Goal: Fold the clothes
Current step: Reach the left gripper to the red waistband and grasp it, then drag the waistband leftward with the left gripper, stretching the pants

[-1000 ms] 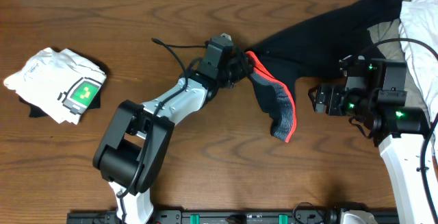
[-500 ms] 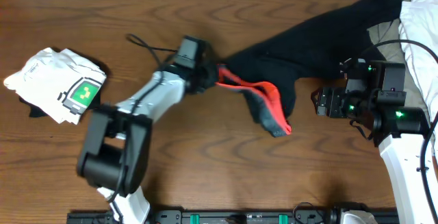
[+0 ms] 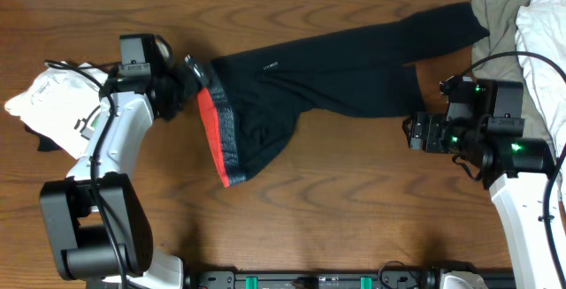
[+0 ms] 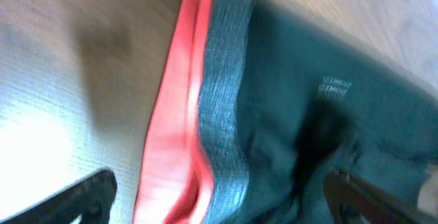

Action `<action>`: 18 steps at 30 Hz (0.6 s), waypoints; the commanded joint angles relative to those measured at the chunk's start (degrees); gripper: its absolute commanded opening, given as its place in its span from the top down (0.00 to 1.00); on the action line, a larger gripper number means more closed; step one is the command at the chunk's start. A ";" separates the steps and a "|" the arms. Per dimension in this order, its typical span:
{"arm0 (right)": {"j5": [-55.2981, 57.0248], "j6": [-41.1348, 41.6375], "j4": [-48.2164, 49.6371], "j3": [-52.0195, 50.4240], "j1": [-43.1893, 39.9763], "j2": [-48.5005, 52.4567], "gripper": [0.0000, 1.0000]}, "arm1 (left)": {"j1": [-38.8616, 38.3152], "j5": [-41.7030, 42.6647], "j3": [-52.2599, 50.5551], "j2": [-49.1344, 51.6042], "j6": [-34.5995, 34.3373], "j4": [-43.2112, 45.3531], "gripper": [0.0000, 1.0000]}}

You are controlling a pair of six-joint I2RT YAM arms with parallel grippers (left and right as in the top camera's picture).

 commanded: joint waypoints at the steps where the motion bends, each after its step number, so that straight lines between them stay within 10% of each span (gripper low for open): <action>1: 0.37 -0.48 -0.09 -0.15 -0.33 -0.15 0.15 | -0.98 3.41 0.52 -0.02 4.76 -7.93 0.02; 10: 0.79 -0.50 -0.04 -0.15 -0.33 -0.13 0.14 | -4.48 2.36 0.50 -0.02 10.45 -34.38 0.02; 18: 0.79 -0.48 -0.13 -0.15 -0.33 -0.13 0.14 | -9.51 4.50 -3.28 0.00 9.79 -34.80 0.02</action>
